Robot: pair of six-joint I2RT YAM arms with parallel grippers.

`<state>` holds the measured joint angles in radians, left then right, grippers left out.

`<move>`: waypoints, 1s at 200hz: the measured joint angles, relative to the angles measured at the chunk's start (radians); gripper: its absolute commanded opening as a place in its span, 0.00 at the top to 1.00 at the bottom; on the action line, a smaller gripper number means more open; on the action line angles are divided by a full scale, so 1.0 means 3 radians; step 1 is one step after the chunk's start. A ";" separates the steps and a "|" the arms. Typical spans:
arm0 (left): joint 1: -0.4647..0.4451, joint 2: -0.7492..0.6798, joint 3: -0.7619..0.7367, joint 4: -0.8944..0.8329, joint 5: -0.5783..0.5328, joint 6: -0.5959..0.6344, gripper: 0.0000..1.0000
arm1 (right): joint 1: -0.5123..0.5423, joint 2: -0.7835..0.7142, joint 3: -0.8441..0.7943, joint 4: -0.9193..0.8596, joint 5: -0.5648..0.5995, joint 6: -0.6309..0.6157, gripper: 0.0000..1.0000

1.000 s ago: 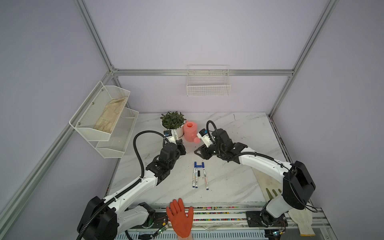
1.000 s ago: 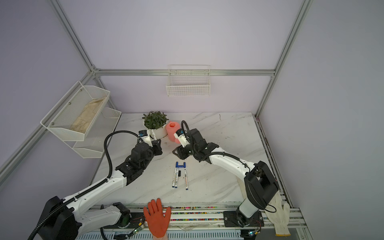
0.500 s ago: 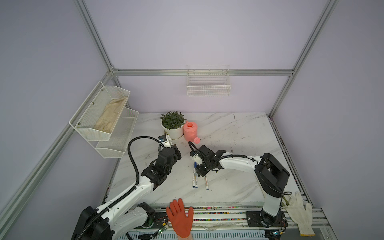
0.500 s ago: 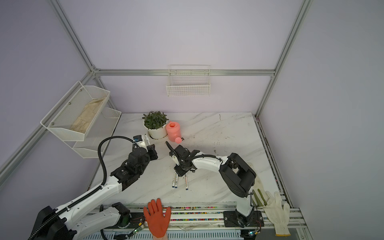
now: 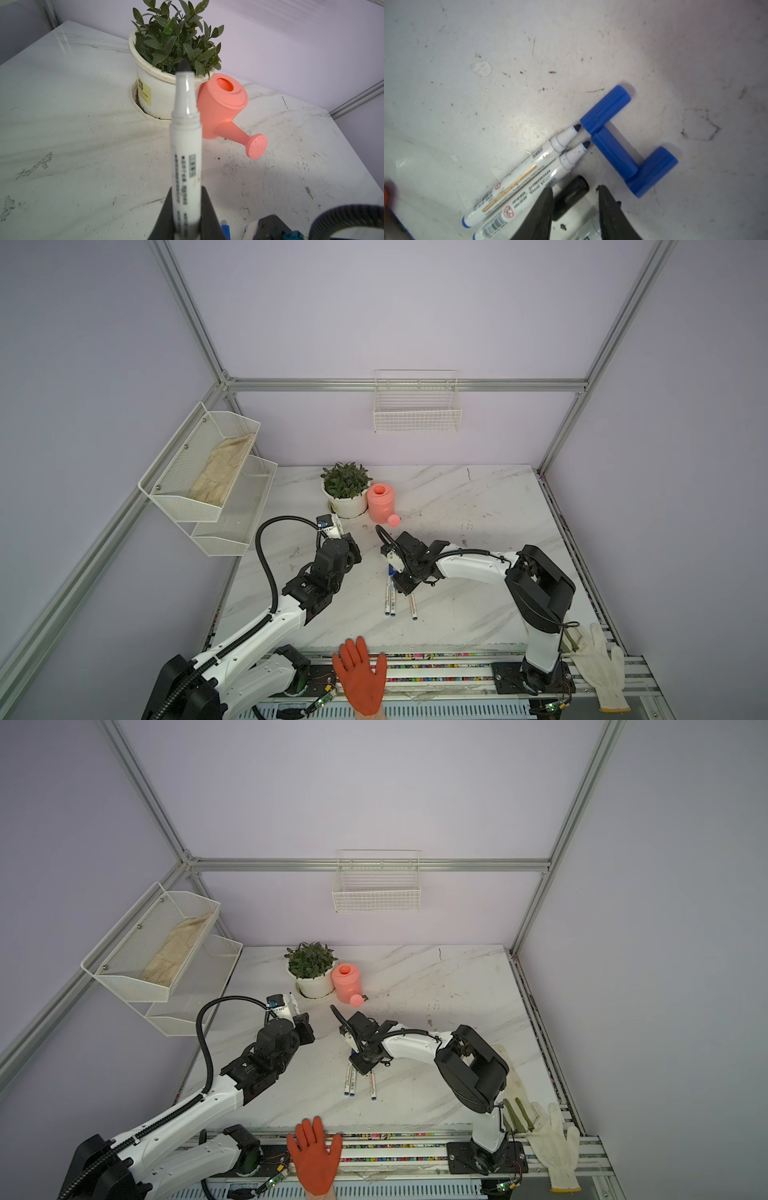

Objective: Insert the pens into the pen caps

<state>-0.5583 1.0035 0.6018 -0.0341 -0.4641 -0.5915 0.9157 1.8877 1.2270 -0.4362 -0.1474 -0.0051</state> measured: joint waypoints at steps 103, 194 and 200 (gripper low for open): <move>-0.0001 0.0009 0.0000 0.0001 0.0051 0.0005 1.00 | 0.0011 0.0045 0.0005 -0.0037 0.0220 0.0003 0.65; -0.0001 0.0065 0.0000 0.0000 0.0126 0.0029 1.00 | 0.0022 0.0189 0.0235 -0.0273 0.0220 0.0004 0.72; -0.0001 0.0065 0.0000 0.0001 0.0126 0.0029 1.00 | 0.0022 0.0212 0.0270 -0.0295 0.0221 0.0008 0.73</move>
<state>-0.5587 1.0229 0.6018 -0.0338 -0.4263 -0.5827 0.9222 1.9514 1.3079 -0.5247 -0.0811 -0.0029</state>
